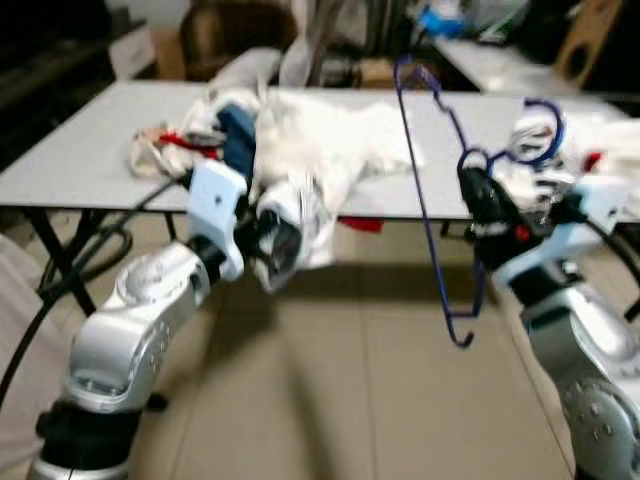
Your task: Hang hanger
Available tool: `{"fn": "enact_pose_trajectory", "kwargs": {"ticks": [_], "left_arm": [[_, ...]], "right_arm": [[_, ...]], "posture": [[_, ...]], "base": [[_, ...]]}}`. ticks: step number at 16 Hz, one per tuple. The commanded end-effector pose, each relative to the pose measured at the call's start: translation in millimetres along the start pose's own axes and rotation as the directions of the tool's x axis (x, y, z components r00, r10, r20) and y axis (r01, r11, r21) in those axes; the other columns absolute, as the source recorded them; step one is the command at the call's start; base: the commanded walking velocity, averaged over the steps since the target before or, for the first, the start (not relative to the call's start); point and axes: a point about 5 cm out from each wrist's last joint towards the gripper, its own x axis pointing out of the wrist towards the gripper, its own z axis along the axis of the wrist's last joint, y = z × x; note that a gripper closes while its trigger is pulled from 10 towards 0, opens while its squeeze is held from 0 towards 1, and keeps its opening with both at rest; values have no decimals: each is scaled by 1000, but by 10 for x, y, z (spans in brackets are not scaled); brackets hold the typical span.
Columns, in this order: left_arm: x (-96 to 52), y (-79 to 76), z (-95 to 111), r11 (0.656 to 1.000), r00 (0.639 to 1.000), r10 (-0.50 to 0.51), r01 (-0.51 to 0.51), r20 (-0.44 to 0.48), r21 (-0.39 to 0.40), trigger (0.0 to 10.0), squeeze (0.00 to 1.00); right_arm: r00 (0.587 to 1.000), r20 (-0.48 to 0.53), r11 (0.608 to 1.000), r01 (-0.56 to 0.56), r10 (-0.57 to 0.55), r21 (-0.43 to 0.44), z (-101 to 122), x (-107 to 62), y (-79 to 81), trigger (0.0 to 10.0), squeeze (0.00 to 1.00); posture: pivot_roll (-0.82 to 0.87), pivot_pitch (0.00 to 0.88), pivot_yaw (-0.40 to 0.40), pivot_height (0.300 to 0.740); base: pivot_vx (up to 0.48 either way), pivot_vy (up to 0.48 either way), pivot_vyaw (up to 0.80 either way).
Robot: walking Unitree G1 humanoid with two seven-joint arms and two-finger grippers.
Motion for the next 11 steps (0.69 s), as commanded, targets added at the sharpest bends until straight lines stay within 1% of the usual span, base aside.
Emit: {"fn": "enact_pose_trajectory", "kwargs": {"ticks": [1,2,3,4,5,7,8,9,11], "left_arm": [[-37,-117,-97,995,990,-102,101,-99,-17,0,0],[-65,-135,-153,992,981,-126,124,-148,-27,0,0],[-117,-159,-251,987,959,-160,148,-234,-68,0,0],[-152,-171,-298,982,943,-183,164,-279,-89,0,0],[-217,-197,-333,974,919,-222,191,-325,-125,0,0],[-324,-252,-375,957,880,-283,235,-381,-168,0,0],[-360,-254,-397,957,869,-283,228,-406,-179,0,0],[-385,-253,-409,959,864,-279,224,-419,-175,0,0],[-389,-236,-421,965,868,-254,198,-427,-171,0,0]], "right_arm": [[1000,-6,1000,-7,7,-12,10,2,-5,10000,0],[1000,-10,1000,-10,10,-16,8,0,-3,10000,0],[999,-30,999,-20,19,-33,-5,-18,-13,10000,0],[998,-48,999,-29,26,-46,-20,-41,-25,10000,0],[997,-73,997,-44,40,-63,-35,-88,-36,10000,0],[992,-108,995,-66,58,-75,-54,-157,-35,10000,0],[990,-125,994,-75,65,-80,-67,-183,-25,10000,0],[987,-140,993,-86,74,-82,-81,-209,-5,10000,0],[982,-169,992,-103,88,-80,-111,-258,30,10000,0]], "posture": [[21,0,18,740],[20,0,21,740],[20,0,22,740],[20,0,22,740],[20,0,26,740],[23,0,29,740],[22,0,31,740],[18,0,34,740],[17,0,35,740]], "base": [[0,0,0],[0,0,0],[0,0,0],[0,0,0],[0,0,0],[0,0,0],[0,0,0],[0,0,0],[0,0,0]]}}
